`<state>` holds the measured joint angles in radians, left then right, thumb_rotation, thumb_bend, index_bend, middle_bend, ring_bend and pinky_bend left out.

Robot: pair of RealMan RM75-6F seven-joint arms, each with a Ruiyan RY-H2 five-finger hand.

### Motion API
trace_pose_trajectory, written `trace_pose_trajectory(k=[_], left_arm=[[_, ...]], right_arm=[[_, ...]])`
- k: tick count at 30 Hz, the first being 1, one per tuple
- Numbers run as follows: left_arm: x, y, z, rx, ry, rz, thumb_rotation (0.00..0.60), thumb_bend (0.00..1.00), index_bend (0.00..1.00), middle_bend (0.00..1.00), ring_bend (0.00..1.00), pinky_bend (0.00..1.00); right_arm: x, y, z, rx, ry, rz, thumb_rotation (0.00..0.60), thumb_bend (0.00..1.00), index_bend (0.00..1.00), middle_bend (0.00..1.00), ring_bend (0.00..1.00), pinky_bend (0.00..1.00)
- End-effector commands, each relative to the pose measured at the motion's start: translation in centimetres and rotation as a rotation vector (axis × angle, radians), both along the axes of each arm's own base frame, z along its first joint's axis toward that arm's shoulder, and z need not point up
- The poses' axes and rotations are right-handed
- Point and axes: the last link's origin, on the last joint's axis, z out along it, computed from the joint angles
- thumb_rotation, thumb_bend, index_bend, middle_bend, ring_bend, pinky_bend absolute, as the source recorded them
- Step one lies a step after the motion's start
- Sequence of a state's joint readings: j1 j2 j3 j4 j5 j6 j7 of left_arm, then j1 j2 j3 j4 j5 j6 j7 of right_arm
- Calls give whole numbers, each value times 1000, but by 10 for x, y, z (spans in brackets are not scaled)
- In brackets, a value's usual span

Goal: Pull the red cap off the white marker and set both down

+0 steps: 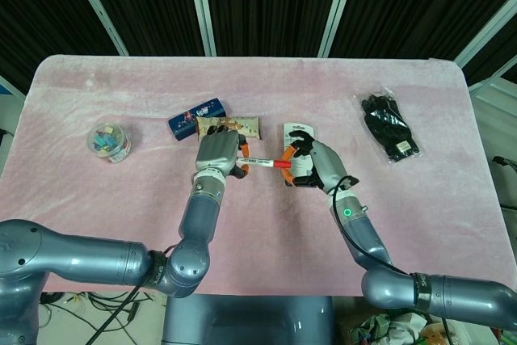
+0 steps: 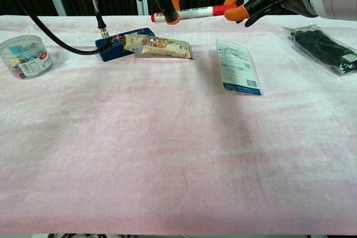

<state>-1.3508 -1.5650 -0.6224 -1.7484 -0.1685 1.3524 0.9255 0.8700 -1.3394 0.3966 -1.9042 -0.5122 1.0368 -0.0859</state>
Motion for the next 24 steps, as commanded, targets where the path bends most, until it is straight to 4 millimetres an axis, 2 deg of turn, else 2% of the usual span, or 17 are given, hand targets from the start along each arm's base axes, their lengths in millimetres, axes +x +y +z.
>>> trace_pose_trajectory(k=[1, 8, 24], left_arm=[[1, 0, -1, -2, 0, -1, 600, 676, 740, 356, 79, 50], [0, 0, -3, -5, 8, 2, 600, 675, 740, 356, 79, 49], [0, 0, -3, -5, 13, 6, 600, 676, 743, 357, 79, 49]], right_arm=[[0, 0, 0, 2, 0, 0, 600, 283, 567, 171, 365, 275], [-2, 0, 0, 1, 4, -9, 600, 317, 629, 175, 366, 275], [-5, 1, 1, 2, 14, -21, 600, 492, 778, 174, 380, 275]])
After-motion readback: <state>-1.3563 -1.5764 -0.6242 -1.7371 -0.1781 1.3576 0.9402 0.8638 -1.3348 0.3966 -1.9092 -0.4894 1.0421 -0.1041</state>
